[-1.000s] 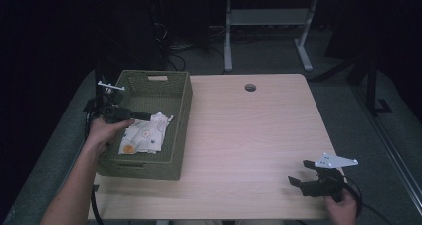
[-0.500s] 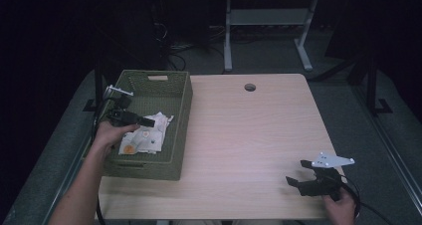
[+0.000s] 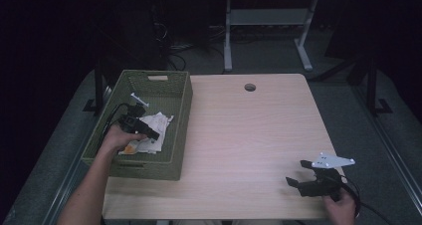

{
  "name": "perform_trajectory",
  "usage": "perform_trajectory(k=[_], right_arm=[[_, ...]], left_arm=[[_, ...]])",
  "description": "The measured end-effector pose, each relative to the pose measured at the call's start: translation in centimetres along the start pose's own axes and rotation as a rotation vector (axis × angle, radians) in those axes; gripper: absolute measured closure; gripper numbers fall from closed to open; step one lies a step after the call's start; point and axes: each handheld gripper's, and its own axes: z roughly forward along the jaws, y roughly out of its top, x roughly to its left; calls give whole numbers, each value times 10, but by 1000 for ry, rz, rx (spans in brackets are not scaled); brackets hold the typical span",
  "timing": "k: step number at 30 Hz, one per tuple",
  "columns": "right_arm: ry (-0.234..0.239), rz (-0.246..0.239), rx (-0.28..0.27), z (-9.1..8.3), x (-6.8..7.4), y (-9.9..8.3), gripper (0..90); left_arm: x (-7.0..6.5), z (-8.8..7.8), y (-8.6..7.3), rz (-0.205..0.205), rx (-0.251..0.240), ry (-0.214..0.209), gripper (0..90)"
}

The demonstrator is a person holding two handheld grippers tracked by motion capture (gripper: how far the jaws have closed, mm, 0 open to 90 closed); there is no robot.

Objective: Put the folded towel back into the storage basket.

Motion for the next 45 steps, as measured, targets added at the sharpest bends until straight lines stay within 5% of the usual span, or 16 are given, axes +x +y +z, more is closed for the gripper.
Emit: perform_trajectory(k=[5, 10, 11, 13, 14, 17, 21, 28, 33, 40, 45], right_arm=[[0, -2, 2, 0, 0, 0, 140], [-3, -5, -4, -1, 1, 0, 141], [-5, -3, -4, -2, 0, 0, 140], [-6, -4, -4, -2, 0, 0, 140], [-5, -2, -7, -2, 0, 0, 140], [-6, -3, -7, -2, 0, 1, 140], [-8, -6, -9, -3, 0, 1, 141], [-7, -9, -7, -3, -1, 1, 140], [-6, -9, -8, -4, -1, 1, 140], [-4, -18, -9, -2, 1, 2, 140], [1, -20, -9, -1, 1, 3, 140]], left_arm=[[0, 4, 0, 6, 29, 29, 575], [-4, 15, 0, 54, 94, 112, 564], [-7, 17, 1, 94, 107, 157, 592], [-9, 17, 1, 104, 109, 169, 606], [-14, 19, 1, 129, 120, 220, 644], [-17, 20, 2, 137, 124, 240, 790], [-21, 21, 4, 156, 134, 262, 837], [-24, 16, 3, 166, 131, 174, 836], [-19, 15, 2, 124, 115, 133, 671], [-23, -15, -5, 111, -59, 94, 618], [-25, -25, -9, 98, -110, 82, 599]])
